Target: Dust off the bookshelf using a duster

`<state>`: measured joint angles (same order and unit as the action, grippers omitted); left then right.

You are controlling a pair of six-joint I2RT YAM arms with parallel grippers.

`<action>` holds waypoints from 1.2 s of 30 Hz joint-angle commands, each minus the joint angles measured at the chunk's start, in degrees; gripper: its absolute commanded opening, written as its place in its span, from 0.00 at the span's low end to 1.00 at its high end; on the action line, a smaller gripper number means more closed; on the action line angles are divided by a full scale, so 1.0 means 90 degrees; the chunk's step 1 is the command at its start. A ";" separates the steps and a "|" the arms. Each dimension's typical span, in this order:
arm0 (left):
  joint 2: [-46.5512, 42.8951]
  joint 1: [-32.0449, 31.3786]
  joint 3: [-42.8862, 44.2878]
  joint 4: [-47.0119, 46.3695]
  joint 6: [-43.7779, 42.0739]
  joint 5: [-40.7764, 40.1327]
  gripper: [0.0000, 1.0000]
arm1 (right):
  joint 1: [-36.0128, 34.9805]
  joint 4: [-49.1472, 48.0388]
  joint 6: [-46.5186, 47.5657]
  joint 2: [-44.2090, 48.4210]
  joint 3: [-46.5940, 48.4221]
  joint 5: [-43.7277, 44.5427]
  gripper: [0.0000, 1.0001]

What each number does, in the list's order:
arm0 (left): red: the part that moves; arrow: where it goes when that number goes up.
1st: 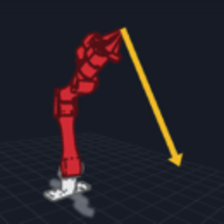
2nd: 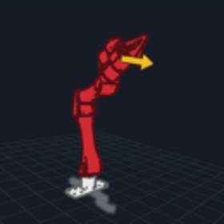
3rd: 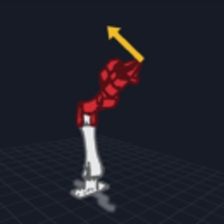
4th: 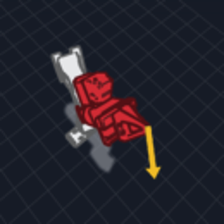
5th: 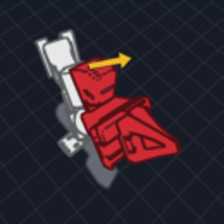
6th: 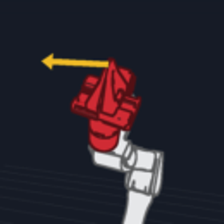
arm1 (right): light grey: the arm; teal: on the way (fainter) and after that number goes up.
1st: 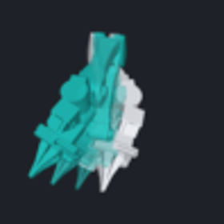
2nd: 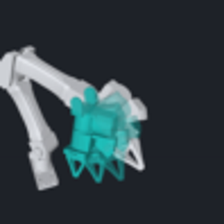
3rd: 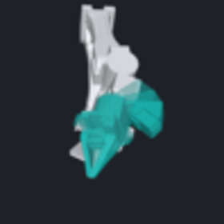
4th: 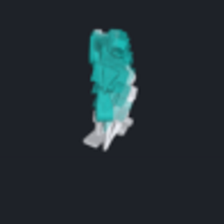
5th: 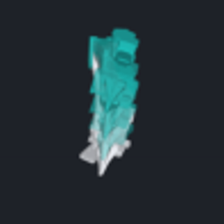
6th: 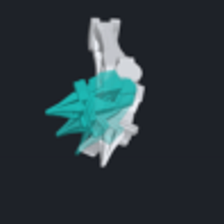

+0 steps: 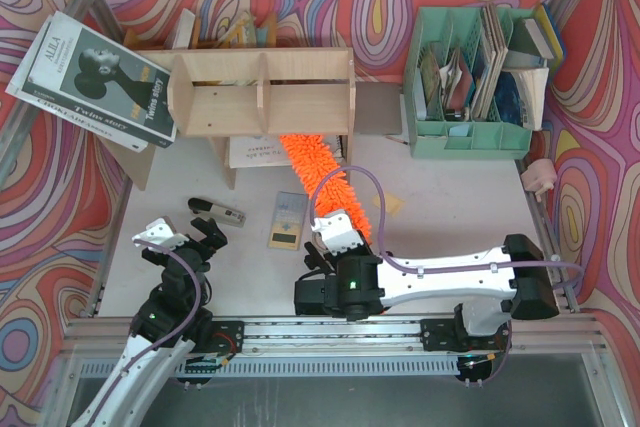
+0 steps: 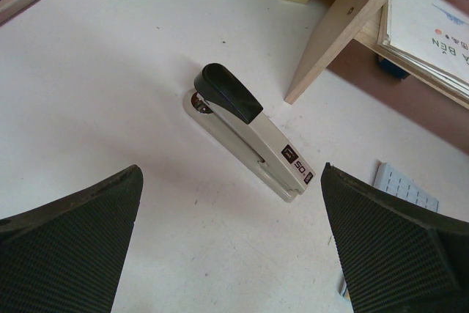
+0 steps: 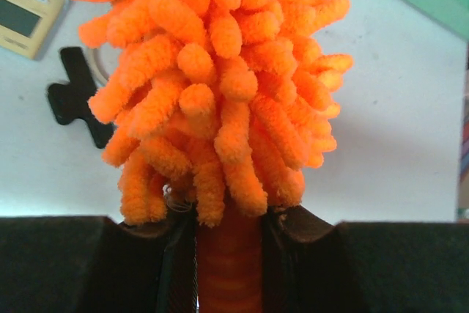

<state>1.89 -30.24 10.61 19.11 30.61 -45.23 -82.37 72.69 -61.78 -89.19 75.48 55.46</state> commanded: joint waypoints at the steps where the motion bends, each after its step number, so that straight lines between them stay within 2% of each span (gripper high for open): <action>1: -0.0053 -0.0003 -0.0114 -0.0103 -0.0032 -0.0030 0.98 | -0.0201 -0.0003 -0.1836 -0.0137 0.0337 0.0879 0.00; 4: -0.0056 -0.0001 -0.0115 -0.0108 -0.0032 -0.0030 0.98 | -0.0358 -0.0332 -0.2061 -0.0412 0.0453 0.0924 0.00; 14: 0.0010 -0.0006 -0.0115 -0.0156 -0.0047 0.0004 0.98 | -0.0691 -0.1892 -0.1153 -0.1585 0.1054 0.0854 0.00; 18: 0.0023 -0.0006 -0.0115 -0.0179 -0.0044 0.0007 0.98 | -0.0686 -0.4143 0.0639 -0.1115 0.0312 0.0451 0.00; 22: 0.0048 -0.0007 -0.0115 -0.0188 -0.0050 0.0015 0.98 | -0.0687 -0.5237 0.1132 -0.0859 -0.0129 0.0161 0.00; 29: 0.0083 -0.0009 -0.0108 -0.0220 -0.0061 0.0041 0.98 | -0.0686 -0.4929 0.0409 -0.0723 -0.0241 0.0188 0.00; 31: 0.0107 -0.0007 -0.0105 -0.0221 -0.0061 0.0044 0.98 | -0.0692 -0.4453 -0.0386 -0.0511 -0.0405 0.0424 0.00; 36: 0.0122 -0.0008 -0.0096 -0.0229 -0.0052 0.0045 0.98 | -0.0712 -0.2461 -0.2830 -0.0002 -0.0694 0.0961 0.00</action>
<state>2.90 -30.24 10.61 18.41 30.61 -45.17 -88.49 37.78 -67.70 -93.91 70.04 54.39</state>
